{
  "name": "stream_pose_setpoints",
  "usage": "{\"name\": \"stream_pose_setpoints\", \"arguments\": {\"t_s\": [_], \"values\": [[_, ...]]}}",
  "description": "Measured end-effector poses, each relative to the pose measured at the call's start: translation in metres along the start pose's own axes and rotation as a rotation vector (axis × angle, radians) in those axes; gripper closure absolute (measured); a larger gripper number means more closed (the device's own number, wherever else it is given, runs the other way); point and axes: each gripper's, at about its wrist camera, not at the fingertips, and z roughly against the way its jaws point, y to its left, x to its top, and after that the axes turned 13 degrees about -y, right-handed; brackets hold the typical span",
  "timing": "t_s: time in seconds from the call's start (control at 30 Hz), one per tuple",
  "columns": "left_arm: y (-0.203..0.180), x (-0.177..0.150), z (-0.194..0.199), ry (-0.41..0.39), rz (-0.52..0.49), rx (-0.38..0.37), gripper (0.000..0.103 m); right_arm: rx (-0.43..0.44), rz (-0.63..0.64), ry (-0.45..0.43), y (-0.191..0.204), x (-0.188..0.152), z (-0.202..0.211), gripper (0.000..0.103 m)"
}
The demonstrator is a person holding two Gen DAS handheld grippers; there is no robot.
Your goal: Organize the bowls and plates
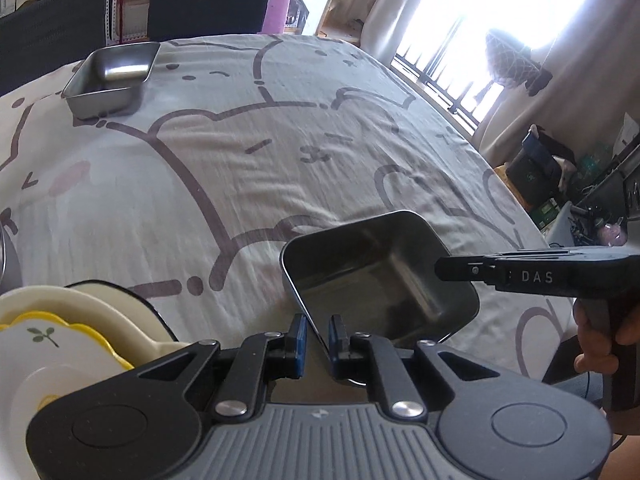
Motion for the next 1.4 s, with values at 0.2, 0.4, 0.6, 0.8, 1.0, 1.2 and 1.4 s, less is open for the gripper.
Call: {"name": "stream_pose_setpoints", "arguments": {"t_s": [0.2,0.4,0.6,0.8,1.0,1.2,1.4], "values": [[0.001,0.004,0.008,-0.005,-0.008,-0.006,0.061,-0.004,-0.006,-0.001,-0.002,0.002,0.004,0.065],[0.012,0.026,0.03,-0.07,-0.05,-0.006,0.019,-0.003,0.03,-0.136,0.01,0.017,0.025,0.034],[0.05,0.06,0.049,-0.182,-0.082,0.061,0.0,-0.005,-0.019,-0.244,0.036,0.045,0.015,0.013],[0.109,0.096,0.049,-0.225,-0.093,0.144,0.0,0.057,-0.025,-0.308,0.079,0.081,-0.017,0.001],[0.166,0.128,0.03,-0.244,0.066,0.203,0.0,0.114,0.018,-0.318,0.117,0.128,-0.067,0.0],[0.203,0.143,-0.006,-0.244,0.314,0.153,0.0,0.113,0.079,-0.27,0.139,0.178,-0.126,0.0],[0.209,0.14,-0.039,-0.246,0.408,0.04,0.008,0.133,0.103,-0.226,0.167,0.221,-0.181,0.003]]}}
